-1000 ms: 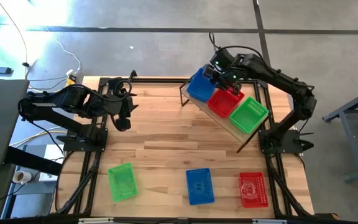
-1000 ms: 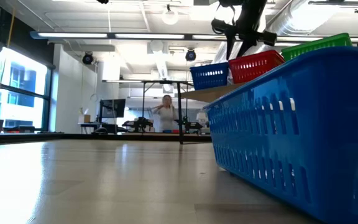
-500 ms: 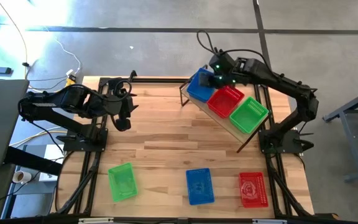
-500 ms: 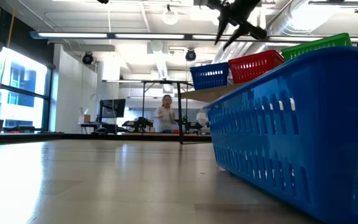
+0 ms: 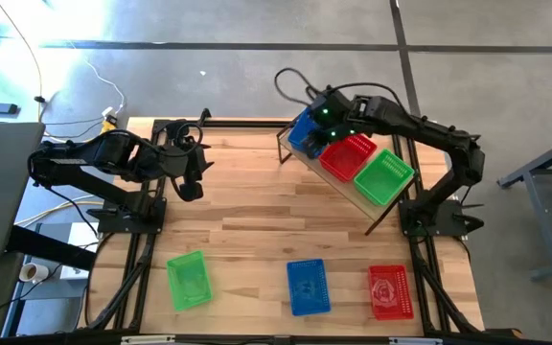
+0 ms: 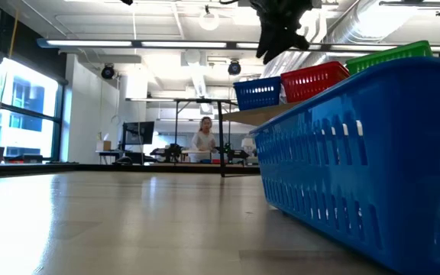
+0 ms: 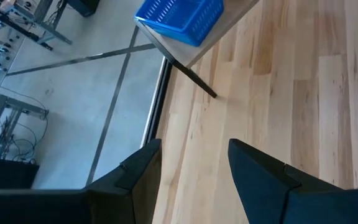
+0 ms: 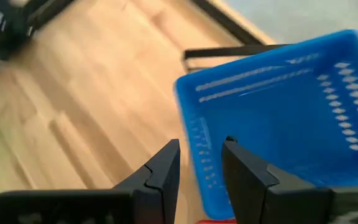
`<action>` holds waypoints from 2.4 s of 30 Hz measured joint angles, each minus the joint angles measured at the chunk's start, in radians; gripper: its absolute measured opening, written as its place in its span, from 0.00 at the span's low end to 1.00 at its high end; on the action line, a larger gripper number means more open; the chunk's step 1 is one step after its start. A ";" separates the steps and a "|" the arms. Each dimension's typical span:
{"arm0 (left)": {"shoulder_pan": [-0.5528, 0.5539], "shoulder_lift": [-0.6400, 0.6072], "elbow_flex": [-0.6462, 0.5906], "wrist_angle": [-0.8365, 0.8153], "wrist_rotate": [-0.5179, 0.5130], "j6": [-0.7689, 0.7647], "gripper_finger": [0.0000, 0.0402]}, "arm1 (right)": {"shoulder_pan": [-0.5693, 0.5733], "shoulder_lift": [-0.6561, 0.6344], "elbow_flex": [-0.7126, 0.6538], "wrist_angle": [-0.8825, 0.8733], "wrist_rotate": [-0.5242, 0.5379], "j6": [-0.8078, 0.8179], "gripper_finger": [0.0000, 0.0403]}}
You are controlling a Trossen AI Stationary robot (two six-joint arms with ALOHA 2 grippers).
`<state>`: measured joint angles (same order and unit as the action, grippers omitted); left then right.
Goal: Stack baskets on shelf by color
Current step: Stack the top blue basket on the blue basket on the shelf, then stack the green basket on the stacked green baskets on the shelf
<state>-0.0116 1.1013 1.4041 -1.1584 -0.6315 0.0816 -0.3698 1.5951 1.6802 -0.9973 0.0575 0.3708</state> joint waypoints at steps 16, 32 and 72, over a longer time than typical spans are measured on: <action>0.000 0.000 0.000 0.001 0.000 -0.001 0.44 | 0.059 0.080 0.000 -0.064 0.047 -0.152 0.26; 0.000 0.000 0.000 0.002 0.000 -0.001 0.44 | 0.062 0.155 0.000 -0.082 0.088 -0.117 0.18; 0.000 0.000 0.000 -0.001 0.000 -0.041 0.44 | 0.036 0.099 0.000 0.020 0.014 0.044 0.27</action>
<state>-0.0113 1.1015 1.4040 -1.1591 -0.6319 0.0404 -0.3336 1.6943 1.6802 -0.9775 0.0717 0.4145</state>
